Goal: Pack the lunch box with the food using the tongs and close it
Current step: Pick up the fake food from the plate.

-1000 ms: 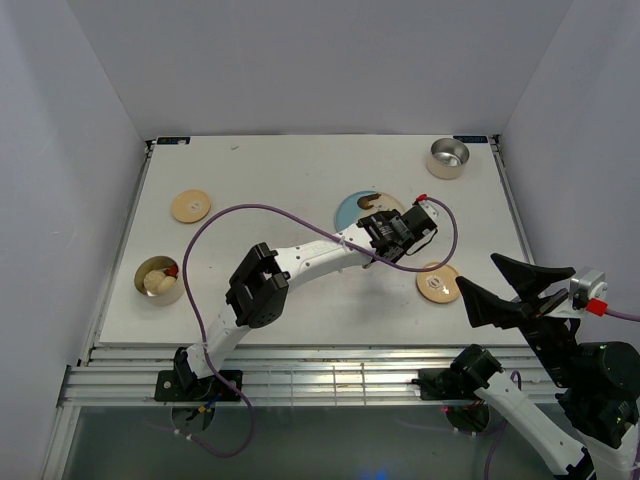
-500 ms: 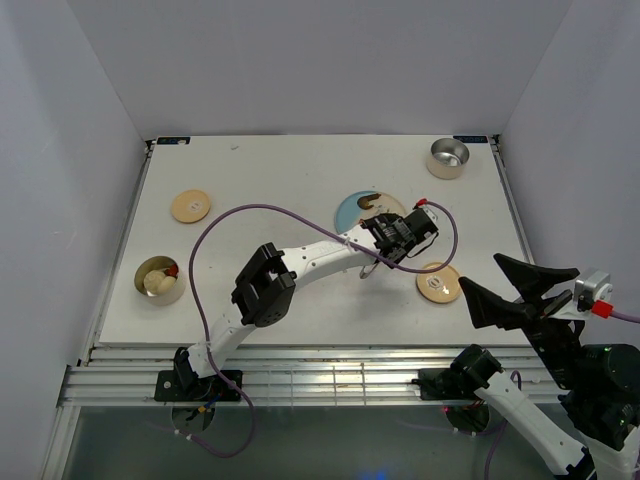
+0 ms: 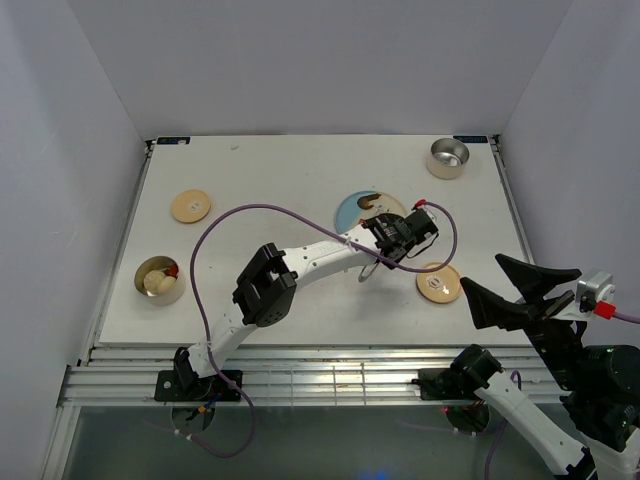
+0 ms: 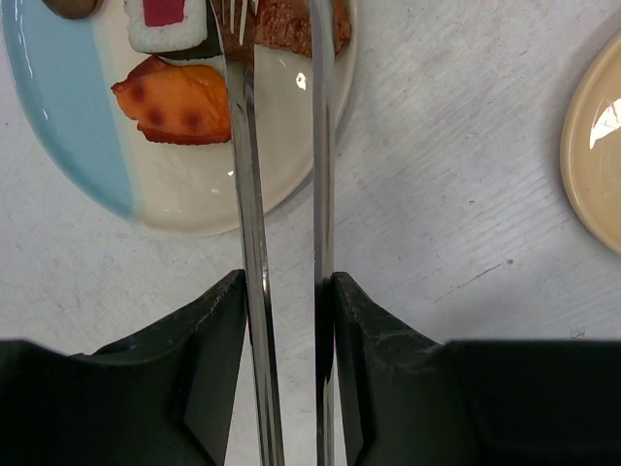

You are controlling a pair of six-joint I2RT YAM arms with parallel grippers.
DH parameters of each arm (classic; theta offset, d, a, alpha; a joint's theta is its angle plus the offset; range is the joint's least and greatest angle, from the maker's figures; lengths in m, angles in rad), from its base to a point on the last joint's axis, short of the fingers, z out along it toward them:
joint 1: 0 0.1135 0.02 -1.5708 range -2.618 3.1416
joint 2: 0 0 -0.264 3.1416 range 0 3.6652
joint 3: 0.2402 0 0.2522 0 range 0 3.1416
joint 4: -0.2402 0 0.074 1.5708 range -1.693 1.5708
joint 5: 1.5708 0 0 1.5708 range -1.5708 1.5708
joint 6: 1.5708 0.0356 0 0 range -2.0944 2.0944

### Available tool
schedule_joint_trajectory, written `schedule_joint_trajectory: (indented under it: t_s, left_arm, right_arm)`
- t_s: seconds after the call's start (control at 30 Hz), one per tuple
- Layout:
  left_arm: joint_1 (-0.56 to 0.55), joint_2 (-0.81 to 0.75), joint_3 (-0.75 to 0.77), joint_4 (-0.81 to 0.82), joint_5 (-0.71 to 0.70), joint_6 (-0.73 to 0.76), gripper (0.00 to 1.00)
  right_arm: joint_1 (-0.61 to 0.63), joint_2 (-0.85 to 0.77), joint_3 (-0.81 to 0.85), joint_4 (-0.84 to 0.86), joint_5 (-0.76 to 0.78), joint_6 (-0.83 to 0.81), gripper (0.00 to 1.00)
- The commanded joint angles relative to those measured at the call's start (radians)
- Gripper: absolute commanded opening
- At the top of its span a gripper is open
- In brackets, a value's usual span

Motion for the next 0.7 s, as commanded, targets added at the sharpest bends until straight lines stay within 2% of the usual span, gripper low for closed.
schedule_joint_trajectory:
  t_s: [0.0,0.67]
  left_arm:
    - [-0.004,-0.046,0.047,0.009,0.001,-0.014,0.49]
    - [-0.004,-0.07,0.111,0.007,-0.097,0.002,0.49]
  right_arm:
    - [0.004,-0.067,0.04,0.016,0.016,-0.011,0.98]
    - [0.004,-0.072,0.043,0.002,0.021,-0.009,0.98]
